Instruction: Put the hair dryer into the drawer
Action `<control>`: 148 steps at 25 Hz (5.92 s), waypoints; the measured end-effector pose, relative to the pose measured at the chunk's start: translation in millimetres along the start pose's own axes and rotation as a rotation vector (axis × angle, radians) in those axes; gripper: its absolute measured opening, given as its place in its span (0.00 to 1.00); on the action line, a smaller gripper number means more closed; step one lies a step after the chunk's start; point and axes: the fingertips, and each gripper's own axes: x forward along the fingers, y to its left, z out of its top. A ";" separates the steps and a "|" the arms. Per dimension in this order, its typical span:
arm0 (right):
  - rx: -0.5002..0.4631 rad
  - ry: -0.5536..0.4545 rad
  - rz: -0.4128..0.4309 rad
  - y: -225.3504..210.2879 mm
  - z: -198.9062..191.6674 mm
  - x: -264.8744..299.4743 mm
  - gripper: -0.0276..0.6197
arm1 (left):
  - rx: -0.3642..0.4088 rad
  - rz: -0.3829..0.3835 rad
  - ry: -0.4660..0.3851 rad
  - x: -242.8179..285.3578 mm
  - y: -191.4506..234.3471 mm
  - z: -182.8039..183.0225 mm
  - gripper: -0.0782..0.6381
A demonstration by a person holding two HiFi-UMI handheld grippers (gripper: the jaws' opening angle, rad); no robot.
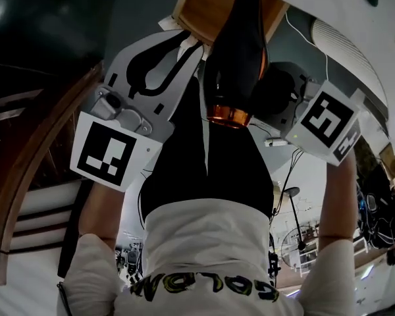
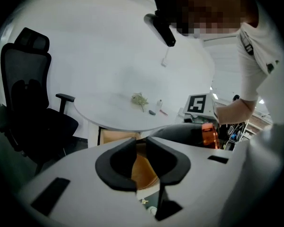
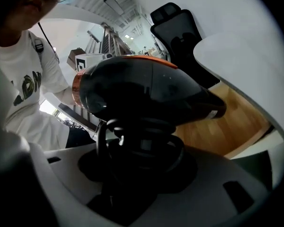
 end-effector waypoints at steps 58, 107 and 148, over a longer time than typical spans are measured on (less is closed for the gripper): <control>-0.152 0.584 -0.658 -224.3 -15.1 78.2 0.43 | 0.148 -0.038 0.275 81.2 76.7 -39.5 0.22; -0.095 -0.771 -0.919 122.3 166.1 -339.1 0.09 | 0.116 0.052 -0.269 -98.1 -144.2 281.6 0.12; -0.194 -1.021 -0.936 231.9 203.3 -433.8 0.06 | 0.199 0.027 -0.503 -163.9 -226.0 390.4 0.12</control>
